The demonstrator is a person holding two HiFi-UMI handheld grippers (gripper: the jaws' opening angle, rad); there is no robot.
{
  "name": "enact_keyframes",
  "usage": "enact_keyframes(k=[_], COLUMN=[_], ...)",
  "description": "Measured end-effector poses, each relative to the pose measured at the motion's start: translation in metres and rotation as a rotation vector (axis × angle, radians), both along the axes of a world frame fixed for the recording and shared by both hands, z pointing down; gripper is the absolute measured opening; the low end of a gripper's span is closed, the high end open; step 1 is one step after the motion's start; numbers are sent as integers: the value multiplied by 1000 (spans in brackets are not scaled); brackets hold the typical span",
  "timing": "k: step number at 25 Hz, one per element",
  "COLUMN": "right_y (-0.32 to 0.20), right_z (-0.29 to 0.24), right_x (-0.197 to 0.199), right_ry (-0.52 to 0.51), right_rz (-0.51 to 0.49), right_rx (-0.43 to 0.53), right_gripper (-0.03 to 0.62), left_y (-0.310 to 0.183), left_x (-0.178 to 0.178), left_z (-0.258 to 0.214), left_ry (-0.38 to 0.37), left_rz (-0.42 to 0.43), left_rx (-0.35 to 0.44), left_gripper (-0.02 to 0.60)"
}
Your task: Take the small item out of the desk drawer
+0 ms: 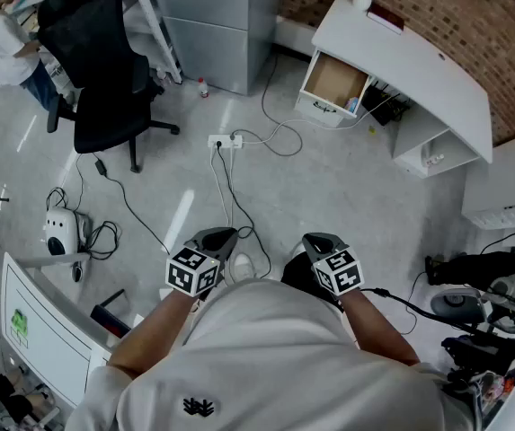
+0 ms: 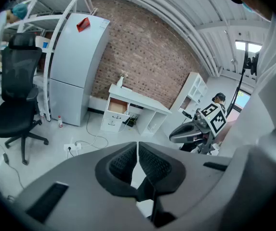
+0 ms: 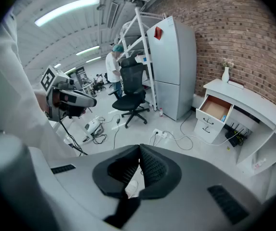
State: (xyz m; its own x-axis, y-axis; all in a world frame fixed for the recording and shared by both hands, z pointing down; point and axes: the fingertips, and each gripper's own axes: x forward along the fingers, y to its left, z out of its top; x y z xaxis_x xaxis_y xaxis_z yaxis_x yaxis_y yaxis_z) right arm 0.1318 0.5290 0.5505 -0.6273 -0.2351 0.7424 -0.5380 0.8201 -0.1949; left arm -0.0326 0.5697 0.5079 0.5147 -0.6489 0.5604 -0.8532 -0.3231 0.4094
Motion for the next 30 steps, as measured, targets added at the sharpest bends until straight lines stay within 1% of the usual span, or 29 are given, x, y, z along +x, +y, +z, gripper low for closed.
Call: enact_keyframes(k=[4,8,12,14,16,19,21,23,25,27,30], right_y=[-19,-50,-111,-148,-180,-219,-244,-268,-293,-319,-356], right_z=[11,20,22,23,24,30,37,42,44,51,66], right_x=[0,10,15,14,17,26,30,30,27,22,15], right_ry=[2,5,-17,-47,-69,-67,-64,-64,-58,-50,-41], right_rz=[36,52,46,46,45,37,51,78,103,135,212], right_rx=[-4,-27,-38,-41,-36,-21,-30,-55,-71,-88,-105], right_gripper=[29,29,29,29,29,32,34,39,83,83,85], left_y=[-24,-70,-136,-171,-203,-241,-264,-284,-306,-333,-371], left_x=[-4,15,39,48,52,61,64,64,58,46,28], left_z=[17,9,-14,-19,-23,-29,-31,-33,-34,-32,-21], left_ry=[-5,-4,-1,-23,-45,-48,-53,-45,-29,-8,32], left_rz=[28,69,104,129,132,125,129,134,141,143,162], left_rx=[-8,10,31,36,37,54,66,65,58,44,32], left_gripper=[29,29,29,29,29,29,29,29,29,29,29])
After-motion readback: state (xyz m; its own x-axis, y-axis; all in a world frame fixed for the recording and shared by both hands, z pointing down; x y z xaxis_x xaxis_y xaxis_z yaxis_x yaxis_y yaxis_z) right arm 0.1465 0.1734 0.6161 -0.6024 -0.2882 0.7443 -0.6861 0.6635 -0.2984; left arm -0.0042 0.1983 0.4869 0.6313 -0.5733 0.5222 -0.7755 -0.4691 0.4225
